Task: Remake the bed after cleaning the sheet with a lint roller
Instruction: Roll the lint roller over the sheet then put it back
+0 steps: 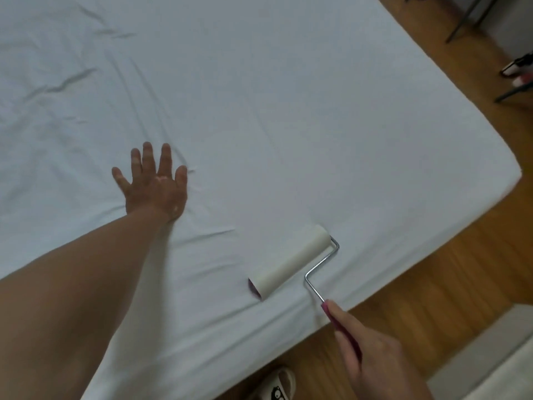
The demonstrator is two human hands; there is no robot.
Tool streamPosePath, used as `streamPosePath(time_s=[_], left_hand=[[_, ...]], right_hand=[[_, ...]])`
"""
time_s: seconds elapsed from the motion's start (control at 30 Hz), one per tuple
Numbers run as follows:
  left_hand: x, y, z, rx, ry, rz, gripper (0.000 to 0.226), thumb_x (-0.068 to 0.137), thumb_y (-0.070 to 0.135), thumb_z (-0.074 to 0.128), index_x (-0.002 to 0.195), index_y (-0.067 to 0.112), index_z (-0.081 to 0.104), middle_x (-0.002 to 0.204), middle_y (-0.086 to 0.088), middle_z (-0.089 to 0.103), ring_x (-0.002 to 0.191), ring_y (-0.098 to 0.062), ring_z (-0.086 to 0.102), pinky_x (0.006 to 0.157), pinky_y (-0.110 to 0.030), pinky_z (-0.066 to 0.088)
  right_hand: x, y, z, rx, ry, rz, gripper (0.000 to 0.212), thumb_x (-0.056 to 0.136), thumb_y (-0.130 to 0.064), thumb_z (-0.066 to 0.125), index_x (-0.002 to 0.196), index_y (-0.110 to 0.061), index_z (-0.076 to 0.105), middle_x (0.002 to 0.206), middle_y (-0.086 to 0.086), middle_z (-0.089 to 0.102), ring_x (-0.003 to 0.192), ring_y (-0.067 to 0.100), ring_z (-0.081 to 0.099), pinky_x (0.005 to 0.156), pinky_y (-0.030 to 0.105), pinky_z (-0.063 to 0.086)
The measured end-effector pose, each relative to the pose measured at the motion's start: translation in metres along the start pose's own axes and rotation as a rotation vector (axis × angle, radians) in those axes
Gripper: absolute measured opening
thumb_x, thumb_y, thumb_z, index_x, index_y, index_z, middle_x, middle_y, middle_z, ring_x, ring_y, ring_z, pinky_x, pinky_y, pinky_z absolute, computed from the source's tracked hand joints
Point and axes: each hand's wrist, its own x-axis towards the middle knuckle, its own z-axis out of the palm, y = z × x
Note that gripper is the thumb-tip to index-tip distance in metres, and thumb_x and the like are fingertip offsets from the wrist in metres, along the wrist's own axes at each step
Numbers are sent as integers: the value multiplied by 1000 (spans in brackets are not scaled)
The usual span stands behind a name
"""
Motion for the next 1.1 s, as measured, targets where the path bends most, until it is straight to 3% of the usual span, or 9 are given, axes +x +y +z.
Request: streamPosePath(time_s=[0.1,0.3,0.4,0.5,0.57,0.67,0.73,0.83,1.1], left_hand=[[-16,8,5,-4,-23,-28,68,97,61,0,158,34,-8,167,1,-12,153,-22,-13,119,-62,-7],[-42,24,12,8,-42,-45,68,97,61,-1,158,33,-9,167,0,-15,153,-23,-14,119,-62,-6],[-41,26,10,7,-66,-52,68,97,62,0,157,35,-11,166,1,-17,153,-24,-16,118,-64,-6],[-27,27,3,2,-59,-20,65,96,66,1,155,42,-13,165,4,-20,152,-26,-19,116,-66,-7],[-7,25,-2,-10,-58,-4,65,95,69,1,154,45,-12,165,7,-20,152,-26,-19,116,-66,-8],[25,18,-7,-18,-66,-21,68,93,71,0,155,44,-11,165,8,-21,152,-25,-20,117,-66,-8],[45,16,-11,-17,-63,-36,71,91,73,-2,155,44,-12,165,8,-22,151,-24,-21,117,-65,-8],[73,17,-16,-50,-66,-55,74,88,77,-5,154,44,-14,164,8,-24,151,-23,-22,117,-65,-9],[146,-2,-31,-59,-41,-61,76,84,80,-9,151,46,-22,163,5,-28,150,-22,-26,116,-64,-12]], right_hand=[[-20,25,-13,3,11,-28,47,94,-69,26,139,-62,38,68,-7,70,57,1,65,52,21,53],[-43,43,-65,37,-80,-64,41,90,-63,44,126,-53,60,75,-32,67,63,-19,59,59,-3,43],[-39,32,-90,87,-30,-36,44,79,-47,51,117,-36,71,70,-42,56,61,-25,53,59,-9,36],[-18,29,-95,17,36,-22,38,82,-31,66,119,-39,69,55,-37,51,55,-14,54,53,-2,39],[8,32,-80,-50,53,2,64,76,-23,79,128,-53,58,49,-22,57,49,-1,56,51,3,40],[50,21,-48,-89,85,-29,57,86,-40,63,130,-69,41,48,-8,57,41,6,51,49,7,39],[83,-5,-45,-8,86,3,39,90,-62,41,123,-81,32,69,-7,69,60,5,64,60,13,50],[135,-42,-45,-7,-20,141,40,96,-58,30,130,-78,25,100,-8,69,98,16,65,87,30,53],[243,-128,-45,-90,-123,125,42,101,-51,25,140,-66,24,112,-6,64,103,20,62,87,33,51]])
